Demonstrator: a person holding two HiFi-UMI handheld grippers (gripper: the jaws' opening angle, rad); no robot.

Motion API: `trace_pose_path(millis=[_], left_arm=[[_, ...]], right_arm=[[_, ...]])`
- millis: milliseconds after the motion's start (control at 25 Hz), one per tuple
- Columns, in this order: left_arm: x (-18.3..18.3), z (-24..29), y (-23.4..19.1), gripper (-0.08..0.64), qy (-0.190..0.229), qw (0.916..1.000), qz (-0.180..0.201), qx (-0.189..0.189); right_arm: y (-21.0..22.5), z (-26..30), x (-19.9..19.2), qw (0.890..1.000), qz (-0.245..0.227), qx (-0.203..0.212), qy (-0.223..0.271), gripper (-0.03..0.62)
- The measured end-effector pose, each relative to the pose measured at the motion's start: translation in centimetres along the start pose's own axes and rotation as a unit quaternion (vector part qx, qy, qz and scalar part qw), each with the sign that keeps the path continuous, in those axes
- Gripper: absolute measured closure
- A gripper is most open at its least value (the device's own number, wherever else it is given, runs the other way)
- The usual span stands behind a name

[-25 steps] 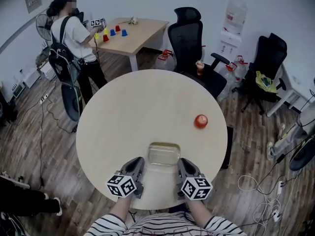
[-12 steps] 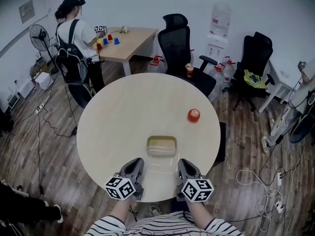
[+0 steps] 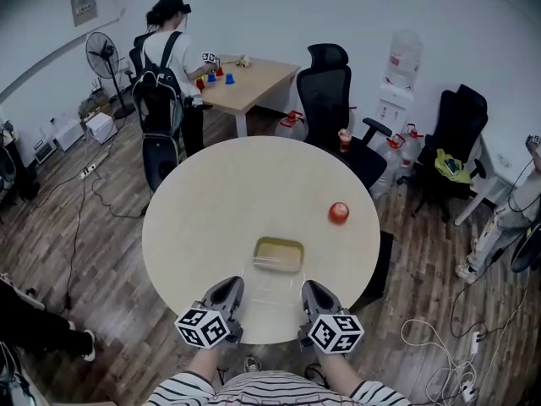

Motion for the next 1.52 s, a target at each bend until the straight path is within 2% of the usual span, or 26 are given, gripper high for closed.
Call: trace_pose_path(millis=[640, 1240, 1520], left_arm=[[-4.5, -4.1, 10.2, 0.522, 0.047, 0.9964, 0.003, 0.071], [-8.6, -10.3, 16.7, 0.522, 0.081, 0.9896, 0.010, 0.118], [-9.8, -11.8, 18.8, 0.522, 0.082, 0.9881, 0.010, 0.130]], right_arm=[[4.6, -6.8, 3.3, 0.996, -0.009, 0.078, -0.041, 0.551], [5.9, -13.9, 2.5, 0.989, -0.007, 0.131, -0.065, 0.551], [6.5, -16.1, 2.4, 0.988, -0.004, 0.137, -0.075, 0.551]])
Point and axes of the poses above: the fingertips, and each gripper's own axes: z forward along the fingers, y to its right, x out of its top, the point moved 7 cm from there along -z, backward along the fingers, and after that the axes turned 11 degrees about y, right-handed, at the moved point
